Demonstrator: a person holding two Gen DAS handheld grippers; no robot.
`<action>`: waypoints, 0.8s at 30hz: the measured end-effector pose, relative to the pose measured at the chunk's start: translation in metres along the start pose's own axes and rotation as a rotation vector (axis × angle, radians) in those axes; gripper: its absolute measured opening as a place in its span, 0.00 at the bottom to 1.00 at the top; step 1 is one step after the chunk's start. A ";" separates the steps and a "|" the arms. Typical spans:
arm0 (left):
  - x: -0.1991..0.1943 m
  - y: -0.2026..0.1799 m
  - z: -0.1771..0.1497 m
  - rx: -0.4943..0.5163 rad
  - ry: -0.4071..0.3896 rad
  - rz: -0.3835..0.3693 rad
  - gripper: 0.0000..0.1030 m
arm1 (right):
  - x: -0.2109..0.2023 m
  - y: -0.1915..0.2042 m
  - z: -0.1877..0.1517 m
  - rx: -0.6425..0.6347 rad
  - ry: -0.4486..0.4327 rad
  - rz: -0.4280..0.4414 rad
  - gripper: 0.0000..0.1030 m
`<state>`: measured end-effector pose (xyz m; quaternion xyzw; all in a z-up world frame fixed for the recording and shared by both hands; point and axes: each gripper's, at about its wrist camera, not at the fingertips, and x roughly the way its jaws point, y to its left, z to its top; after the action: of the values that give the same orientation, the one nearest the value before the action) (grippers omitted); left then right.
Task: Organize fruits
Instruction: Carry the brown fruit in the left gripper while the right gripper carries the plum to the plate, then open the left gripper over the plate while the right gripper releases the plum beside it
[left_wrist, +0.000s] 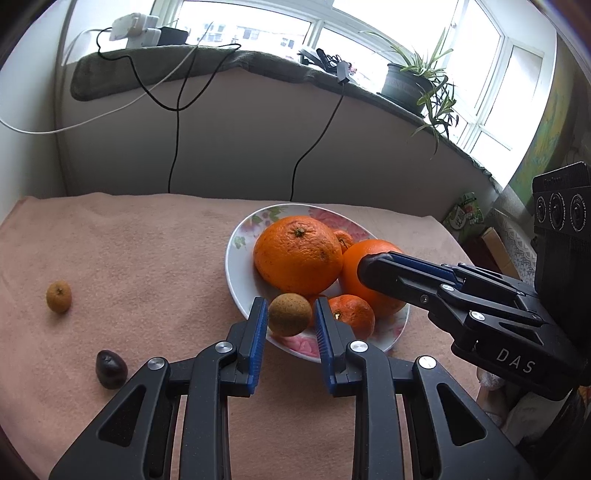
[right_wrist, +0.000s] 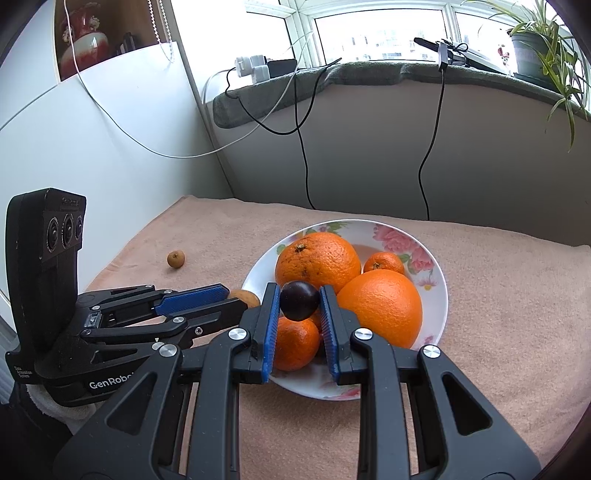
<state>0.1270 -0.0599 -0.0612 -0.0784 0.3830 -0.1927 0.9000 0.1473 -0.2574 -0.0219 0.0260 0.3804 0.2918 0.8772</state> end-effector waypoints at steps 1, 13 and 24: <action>0.000 0.000 0.000 0.001 -0.001 0.000 0.24 | 0.000 0.000 0.000 0.001 -0.002 -0.003 0.22; -0.004 -0.002 0.000 0.019 -0.009 0.008 0.41 | -0.004 0.000 0.001 0.006 -0.010 -0.009 0.23; -0.007 -0.008 0.001 0.052 -0.023 0.029 0.70 | -0.020 -0.005 0.004 0.034 -0.074 -0.022 0.75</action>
<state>0.1209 -0.0641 -0.0531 -0.0517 0.3685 -0.1885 0.9088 0.1419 -0.2716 -0.0071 0.0476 0.3528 0.2742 0.8934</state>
